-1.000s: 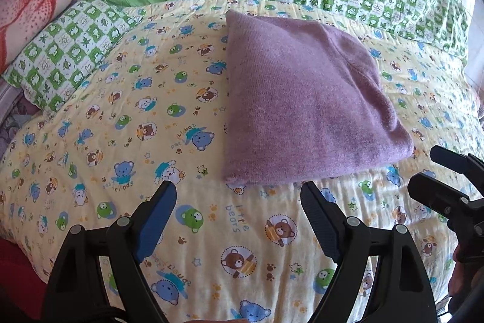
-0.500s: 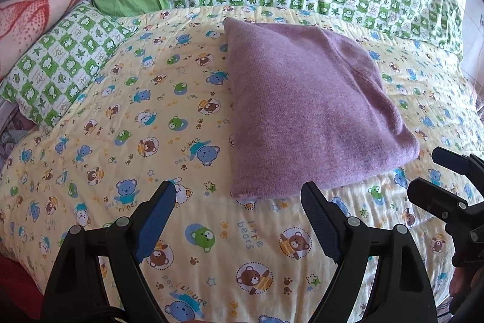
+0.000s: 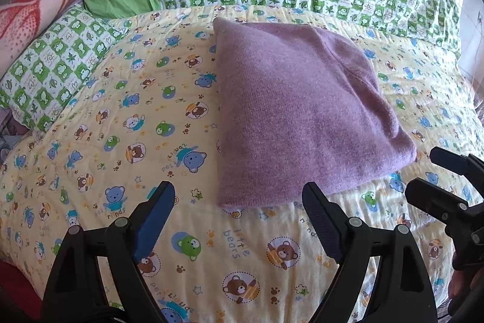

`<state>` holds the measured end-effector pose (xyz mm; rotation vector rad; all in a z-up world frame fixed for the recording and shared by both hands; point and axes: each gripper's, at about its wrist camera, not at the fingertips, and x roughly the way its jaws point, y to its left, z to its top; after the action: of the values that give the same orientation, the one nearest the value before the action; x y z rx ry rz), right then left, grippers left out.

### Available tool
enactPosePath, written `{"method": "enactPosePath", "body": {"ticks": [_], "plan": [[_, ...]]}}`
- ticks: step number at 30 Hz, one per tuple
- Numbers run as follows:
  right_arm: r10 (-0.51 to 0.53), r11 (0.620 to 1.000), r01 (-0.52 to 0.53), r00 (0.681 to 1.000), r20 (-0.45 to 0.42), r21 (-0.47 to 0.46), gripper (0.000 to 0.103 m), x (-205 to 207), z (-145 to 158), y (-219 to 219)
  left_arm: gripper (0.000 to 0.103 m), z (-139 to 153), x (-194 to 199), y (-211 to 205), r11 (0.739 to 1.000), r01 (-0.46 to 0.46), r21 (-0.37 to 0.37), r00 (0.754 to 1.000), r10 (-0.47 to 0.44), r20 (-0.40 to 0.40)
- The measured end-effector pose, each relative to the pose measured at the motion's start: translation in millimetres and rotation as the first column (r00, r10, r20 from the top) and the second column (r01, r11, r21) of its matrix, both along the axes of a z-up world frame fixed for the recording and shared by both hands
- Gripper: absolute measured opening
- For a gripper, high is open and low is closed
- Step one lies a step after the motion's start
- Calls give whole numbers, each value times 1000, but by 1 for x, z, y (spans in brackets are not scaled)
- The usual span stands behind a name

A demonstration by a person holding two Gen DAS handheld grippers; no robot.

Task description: Fold small clothes

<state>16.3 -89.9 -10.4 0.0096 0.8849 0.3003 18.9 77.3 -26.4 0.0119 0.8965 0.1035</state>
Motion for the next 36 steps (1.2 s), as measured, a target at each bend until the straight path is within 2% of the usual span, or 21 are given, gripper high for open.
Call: {"method": "enactPosePath", "body": {"ticks": [36], "plan": [[17, 1000, -17, 1000, 22, 3, 100, 33, 12, 4, 88, 3, 30, 0, 1000, -8, -12, 1000, 8, -10]]}}
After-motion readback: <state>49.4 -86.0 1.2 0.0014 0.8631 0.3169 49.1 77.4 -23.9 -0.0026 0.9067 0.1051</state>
